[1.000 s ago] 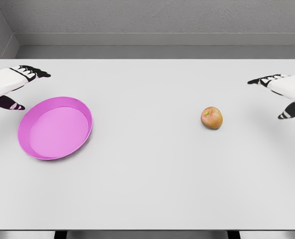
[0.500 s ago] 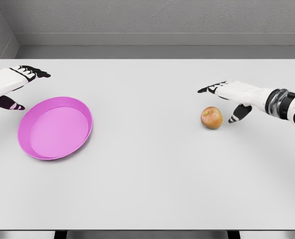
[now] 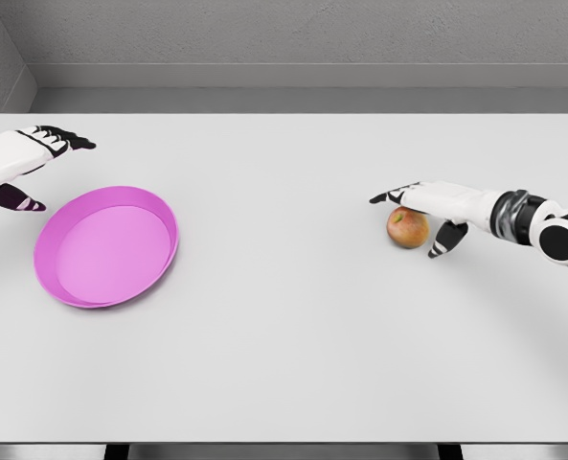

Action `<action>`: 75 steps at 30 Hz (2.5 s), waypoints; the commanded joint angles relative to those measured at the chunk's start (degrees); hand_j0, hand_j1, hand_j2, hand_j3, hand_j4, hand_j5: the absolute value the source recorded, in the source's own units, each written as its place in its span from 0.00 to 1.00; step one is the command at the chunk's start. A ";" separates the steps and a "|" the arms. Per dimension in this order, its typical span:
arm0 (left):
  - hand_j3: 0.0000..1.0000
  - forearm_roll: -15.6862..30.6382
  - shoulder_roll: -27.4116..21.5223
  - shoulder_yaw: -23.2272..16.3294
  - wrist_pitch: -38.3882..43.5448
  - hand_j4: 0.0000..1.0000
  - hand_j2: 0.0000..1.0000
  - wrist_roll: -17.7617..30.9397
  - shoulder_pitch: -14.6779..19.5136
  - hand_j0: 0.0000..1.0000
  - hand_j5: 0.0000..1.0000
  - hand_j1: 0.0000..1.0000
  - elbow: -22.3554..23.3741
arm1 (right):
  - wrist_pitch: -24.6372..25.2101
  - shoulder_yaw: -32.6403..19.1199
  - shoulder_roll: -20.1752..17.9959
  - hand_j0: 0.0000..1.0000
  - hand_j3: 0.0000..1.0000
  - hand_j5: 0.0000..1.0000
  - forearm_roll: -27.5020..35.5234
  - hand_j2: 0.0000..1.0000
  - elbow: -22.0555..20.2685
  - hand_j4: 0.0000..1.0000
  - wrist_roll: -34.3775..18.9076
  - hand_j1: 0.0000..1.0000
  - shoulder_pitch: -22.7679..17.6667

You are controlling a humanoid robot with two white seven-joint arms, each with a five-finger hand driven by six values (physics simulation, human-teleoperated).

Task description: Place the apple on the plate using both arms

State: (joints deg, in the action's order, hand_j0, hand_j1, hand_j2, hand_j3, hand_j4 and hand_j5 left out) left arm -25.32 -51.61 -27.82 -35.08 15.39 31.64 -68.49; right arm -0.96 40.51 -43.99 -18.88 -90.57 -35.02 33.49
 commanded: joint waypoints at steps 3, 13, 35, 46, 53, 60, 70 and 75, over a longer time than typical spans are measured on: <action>1.00 0.36 -0.07 0.05 0.08 1.00 1.00 -0.09 0.00 1.00 1.00 1.00 0.11 | 0.00 0.53 -0.04 0.96 0.96 0.96 0.07 0.96 0.83 0.96 0.02 0.96 0.00; 1.00 0.27 -0.07 0.05 0.08 1.00 1.00 -0.01 0.09 1.00 1.00 1.00 0.11 | 0.00 1.15 -0.13 0.54 0.54 0.54 0.07 0.54 1.19 0.54 0.02 0.54 0.00; 1.00 0.36 -0.07 0.14 0.08 1.00 1.00 -0.09 0.09 1.00 1.00 1.00 0.11 | -0.09 0.62 -0.04 0.49 0.49 0.49 0.07 0.49 -1.27 0.49 0.02 0.49 3.34; 1.00 0.36 -0.15 0.14 0.08 1.00 1.00 -0.01 0.09 1.00 1.00 1.00 0.11 | -0.53 0.62 5.32 0.49 0.49 0.49 0.07 0.49 -7.43 0.49 0.02 0.49 3.08; 1.00 0.36 -0.15 0.14 0.08 1.00 1.00 -0.09 0.09 1.00 1.00 1.00 0.11 | -0.53 1.23 9.10 0.49 0.49 0.49 0.07 0.49 -9.62 0.49 0.02 0.49 2.55; 1.00 0.36 -0.15 0.14 0.08 1.00 1.00 -0.09 0.09 1.00 1.00 1.00 0.11 | -0.53 3.17 13.75 0.49 0.49 0.49 0.07 0.49 -9.80 0.49 0.02 0.49 2.55; 1.00 0.36 -0.15 0.14 0.08 1.00 1.00 -0.09 0.00 1.00 1.00 1.00 0.03 | -0.09 5.72 17.36 0.49 0.49 0.49 0.07 0.49 -9.62 0.49 0.02 0.49 3.25; 1.00 0.36 -0.15 0.14 0.08 1.00 1.00 -0.01 0.00 1.00 1.00 1.00 0.03 | -0.09 6.33 17.98 0.49 0.49 0.49 0.07 0.49 -9.45 0.49 0.02 0.49 3.69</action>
State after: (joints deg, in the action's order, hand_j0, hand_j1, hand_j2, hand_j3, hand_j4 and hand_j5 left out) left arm -25.31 -51.69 -27.71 -35.07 15.34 31.64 -68.46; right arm -1.06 46.61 -26.27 -18.96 -100.09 -35.03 37.09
